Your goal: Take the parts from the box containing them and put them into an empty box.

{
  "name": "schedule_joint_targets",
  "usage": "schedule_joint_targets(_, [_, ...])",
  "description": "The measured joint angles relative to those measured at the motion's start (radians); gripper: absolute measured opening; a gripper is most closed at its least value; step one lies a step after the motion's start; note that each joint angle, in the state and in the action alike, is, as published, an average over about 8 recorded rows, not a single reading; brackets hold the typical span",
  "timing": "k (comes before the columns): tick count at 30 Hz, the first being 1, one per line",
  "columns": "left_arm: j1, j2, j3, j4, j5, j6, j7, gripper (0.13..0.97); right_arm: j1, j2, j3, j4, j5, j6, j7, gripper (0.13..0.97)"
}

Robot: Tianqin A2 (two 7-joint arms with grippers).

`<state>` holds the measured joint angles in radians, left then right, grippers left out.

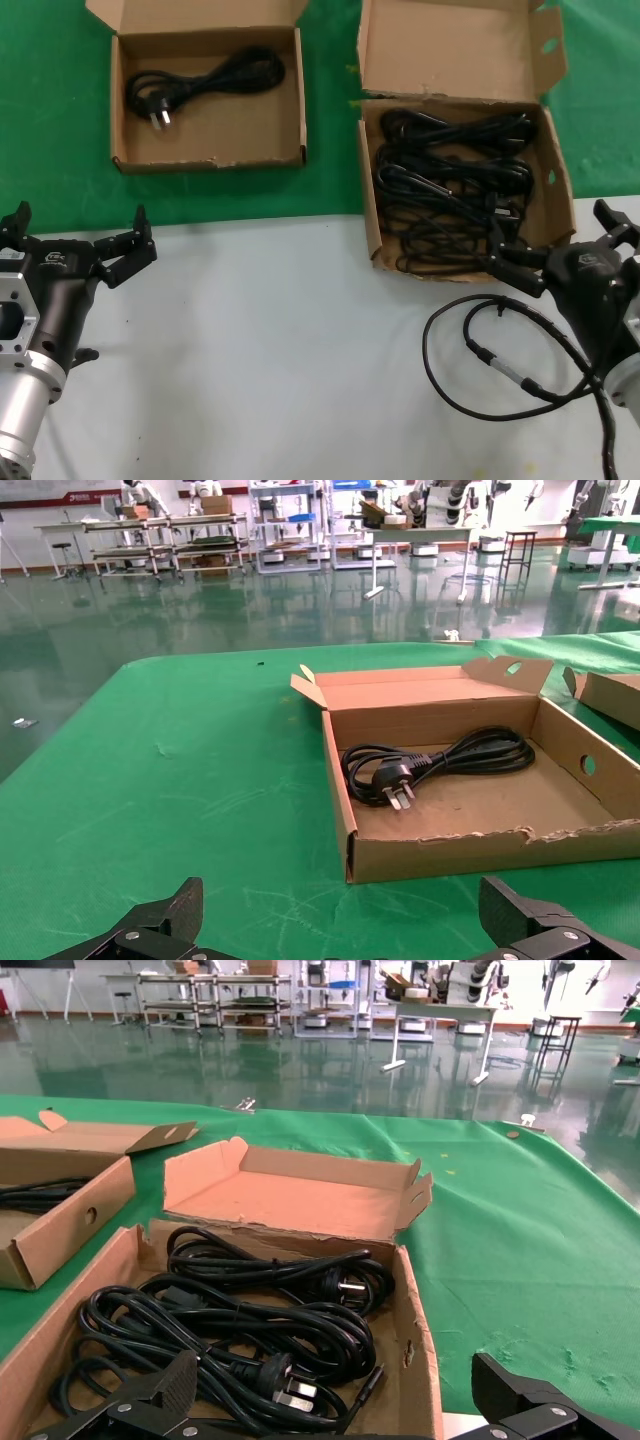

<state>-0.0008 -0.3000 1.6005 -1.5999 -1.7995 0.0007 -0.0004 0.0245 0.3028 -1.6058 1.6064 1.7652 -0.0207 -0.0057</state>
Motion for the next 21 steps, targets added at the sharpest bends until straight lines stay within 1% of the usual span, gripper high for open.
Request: schedule_joint_targets(21, [0.0,0.0,0.0,0.0,0.0,0.0,0.0,0.966,0.0,0.0,0.0,0.0,0.0,0.0,0.0,0.966])
